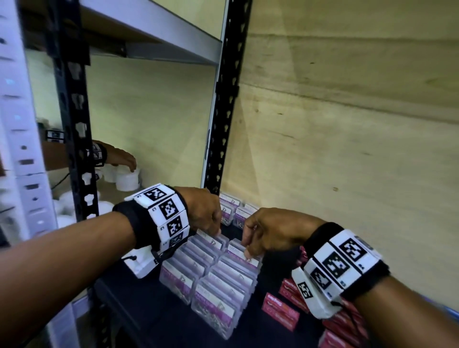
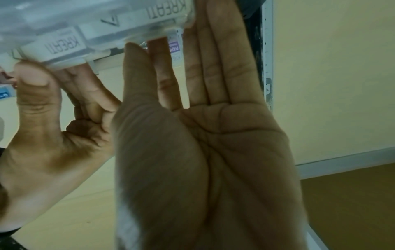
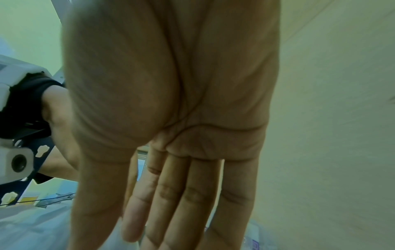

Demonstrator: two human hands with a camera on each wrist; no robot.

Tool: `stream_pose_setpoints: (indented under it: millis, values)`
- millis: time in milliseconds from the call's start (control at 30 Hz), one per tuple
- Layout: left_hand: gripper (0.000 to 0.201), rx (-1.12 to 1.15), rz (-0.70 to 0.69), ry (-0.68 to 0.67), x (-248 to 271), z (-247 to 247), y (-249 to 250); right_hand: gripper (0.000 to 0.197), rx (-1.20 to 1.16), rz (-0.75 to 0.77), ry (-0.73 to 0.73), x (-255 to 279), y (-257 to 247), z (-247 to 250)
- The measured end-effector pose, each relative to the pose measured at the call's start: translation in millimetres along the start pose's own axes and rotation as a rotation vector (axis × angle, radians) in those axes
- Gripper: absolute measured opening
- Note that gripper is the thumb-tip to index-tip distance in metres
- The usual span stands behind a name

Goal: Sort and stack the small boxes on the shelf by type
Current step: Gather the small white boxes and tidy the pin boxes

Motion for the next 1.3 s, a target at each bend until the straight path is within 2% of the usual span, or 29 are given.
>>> stream_pose_setpoints:
  millis: [133, 433, 667, 733, 867, 933, 1033, 1300]
  values:
    - [0.028, -0.038, -0.011, -0.006, 6.1, -1.1, 3.5, 0.024, -0.016, 0.005, 0.003, 5.5, -1.0, -2.9]
    - [0.025, 0.036, 0.018, -0.008, 3.7, -5.6, -4.8, 0.022, -0.122, 0.026, -0.051, 8.8, 1.4, -5.6]
    - [0.030, 0.077, 0.067, -0.066, -7.0, 2.2, -10.8, 0.019, -0.117, 0.043, -0.101, 0.2, 8.8, 3.8]
    - [0.031, 0.071, 0.071, -0.021, -13.3, 8.6, -14.5, 0.019, -0.092, 0.025, -0.036, -6.1, 14.3, 11.4]
    - [0.032, 0.021, 0.048, 0.116, -31.4, 21.8, -25.7, 0.015, 0.044, -0.011, 0.188, -25.1, 27.6, 29.6]
    - [0.031, 0.003, 0.030, 0.144, -42.7, 24.5, -32.9, 0.017, 0.067, -0.031, 0.244, -36.2, 34.5, 34.9]
    - [0.029, -0.024, -0.003, 0.163, -57.9, 24.9, -40.5, 0.021, 0.097, -0.055, 0.282, -51.9, 42.4, 37.1]
    - [0.028, 0.007, -0.070, 0.174, -88.6, 16.8, -48.0, 0.021, 0.140, -0.056, 0.250, -76.1, 47.1, 32.5]
Point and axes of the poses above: each hand's wrist, its own x-axis away from the middle knuckle, its own z-axis out of the back of the hand, y = z × x, the point moved 2 cm from there along -x, towards the middle knuckle
